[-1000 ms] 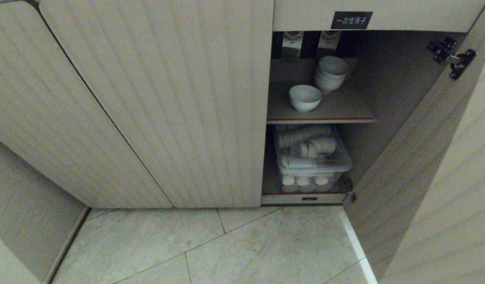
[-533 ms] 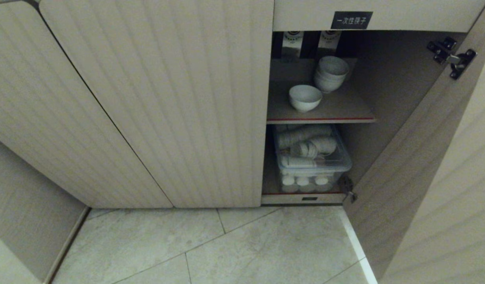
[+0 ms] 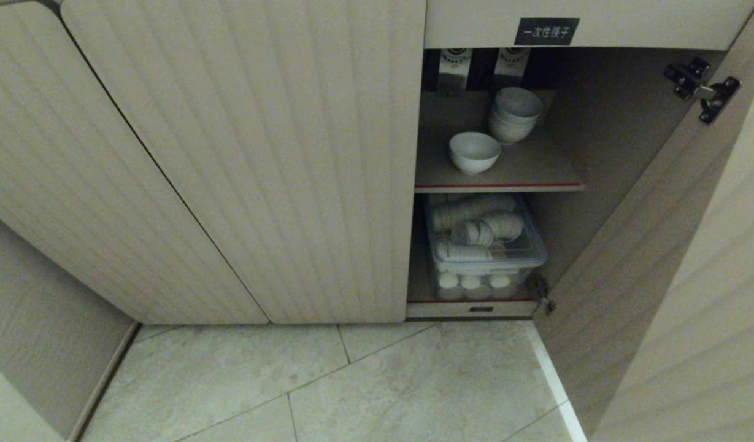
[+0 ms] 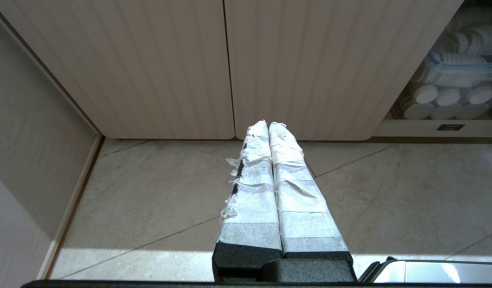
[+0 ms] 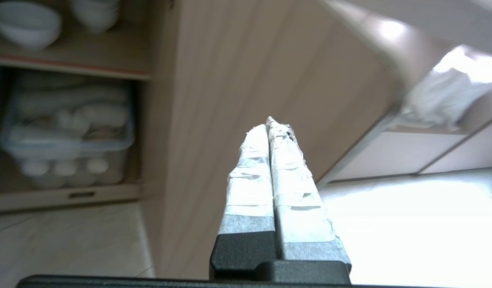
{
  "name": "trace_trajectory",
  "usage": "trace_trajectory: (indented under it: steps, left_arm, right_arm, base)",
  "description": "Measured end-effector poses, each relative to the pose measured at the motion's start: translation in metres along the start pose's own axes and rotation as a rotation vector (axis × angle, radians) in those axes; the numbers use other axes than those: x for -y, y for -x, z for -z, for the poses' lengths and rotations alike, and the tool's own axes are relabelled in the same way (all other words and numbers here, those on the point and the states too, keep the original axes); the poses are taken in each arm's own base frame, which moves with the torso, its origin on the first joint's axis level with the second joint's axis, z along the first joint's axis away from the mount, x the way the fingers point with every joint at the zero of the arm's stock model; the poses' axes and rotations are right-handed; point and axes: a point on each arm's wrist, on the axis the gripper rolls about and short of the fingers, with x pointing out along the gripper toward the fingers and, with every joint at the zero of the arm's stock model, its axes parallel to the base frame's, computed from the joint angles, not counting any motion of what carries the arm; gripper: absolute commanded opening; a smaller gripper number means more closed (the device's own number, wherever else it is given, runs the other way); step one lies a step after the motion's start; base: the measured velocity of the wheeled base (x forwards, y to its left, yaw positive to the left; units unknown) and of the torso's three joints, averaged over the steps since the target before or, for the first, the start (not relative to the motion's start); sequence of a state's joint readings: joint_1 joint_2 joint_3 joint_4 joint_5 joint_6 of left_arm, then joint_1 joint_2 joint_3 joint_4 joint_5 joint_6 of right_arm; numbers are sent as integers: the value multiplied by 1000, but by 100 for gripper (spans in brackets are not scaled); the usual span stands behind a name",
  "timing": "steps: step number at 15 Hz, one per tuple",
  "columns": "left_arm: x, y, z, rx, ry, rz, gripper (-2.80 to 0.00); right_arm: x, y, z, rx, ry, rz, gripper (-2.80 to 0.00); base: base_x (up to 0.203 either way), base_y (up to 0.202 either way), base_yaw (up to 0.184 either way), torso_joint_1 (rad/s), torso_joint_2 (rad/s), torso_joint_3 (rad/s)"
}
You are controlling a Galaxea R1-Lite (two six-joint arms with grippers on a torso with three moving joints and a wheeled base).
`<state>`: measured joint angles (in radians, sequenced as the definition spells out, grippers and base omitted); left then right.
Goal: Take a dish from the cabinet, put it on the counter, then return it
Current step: Close the cabinet door
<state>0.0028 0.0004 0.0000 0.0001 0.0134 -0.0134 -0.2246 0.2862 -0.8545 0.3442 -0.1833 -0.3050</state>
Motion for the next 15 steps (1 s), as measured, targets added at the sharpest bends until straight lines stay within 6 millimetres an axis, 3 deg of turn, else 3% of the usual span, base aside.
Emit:
trace_trajectory:
  steps: [4, 7, 15]
  left_arm:
    - [0, 0, 0, 0, 0, 0, -280]
    - [0, 0, 0, 0, 0, 0, -280]
    - [0, 0, 0, 0, 0, 0, -280]
  right_arm:
    - [4, 3, -12, -20, 62, 183, -280]
    - [7, 1, -20, -28, 68, 224, -280]
    - [8, -38, -48, -109, 91, 340, -280]
  base:
    - [0, 0, 0, 0, 0, 0]
    - [0, 0, 0, 0, 0, 0]
    - [0, 0, 0, 0, 0, 0]
